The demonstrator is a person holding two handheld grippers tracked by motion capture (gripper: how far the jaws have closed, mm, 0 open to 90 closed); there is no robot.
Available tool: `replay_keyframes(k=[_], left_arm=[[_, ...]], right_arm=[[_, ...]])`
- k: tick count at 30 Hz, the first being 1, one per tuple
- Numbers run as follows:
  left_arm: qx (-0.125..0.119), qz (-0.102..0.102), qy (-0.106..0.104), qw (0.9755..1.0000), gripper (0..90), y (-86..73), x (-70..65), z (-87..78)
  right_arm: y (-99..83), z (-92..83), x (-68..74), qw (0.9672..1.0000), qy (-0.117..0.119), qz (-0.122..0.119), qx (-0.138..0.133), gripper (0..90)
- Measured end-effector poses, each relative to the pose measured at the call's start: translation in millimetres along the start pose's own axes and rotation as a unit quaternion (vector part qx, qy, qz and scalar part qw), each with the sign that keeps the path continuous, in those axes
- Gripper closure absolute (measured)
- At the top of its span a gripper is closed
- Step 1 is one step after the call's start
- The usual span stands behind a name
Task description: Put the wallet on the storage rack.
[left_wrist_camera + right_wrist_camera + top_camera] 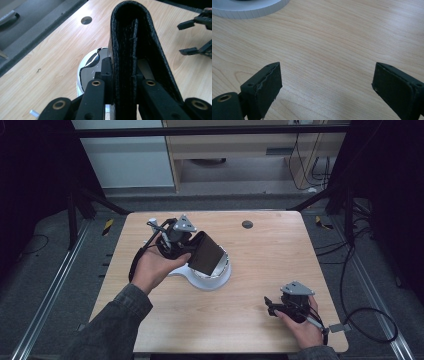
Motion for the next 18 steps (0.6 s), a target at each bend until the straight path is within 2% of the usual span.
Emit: replay_keyframes(k=[4,18], left_arm=[[0.007,-0.003,-0.003,1.0,79.4,-1.1,3.5,11.5],[0.024,-0.009,-0.016,0.9995,79.3,1.2,5.1,35.1]], right_arm=[[0.0,-0.1,0.4,1.0,0.002,0.001,0.001,9.0],[0.0,0.5,1.2,1.0,0.002,-0.003,0.003,8.9]])
Point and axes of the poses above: each handheld gripper's, and its own axes: z roughly forward along the jaws, y roughly out of its top, x roughly to its left, the point moved 2 cm from there along z, roughly forward along the jaws, and after that the axes turned 7 degrees about x, right-handed, at the moved point
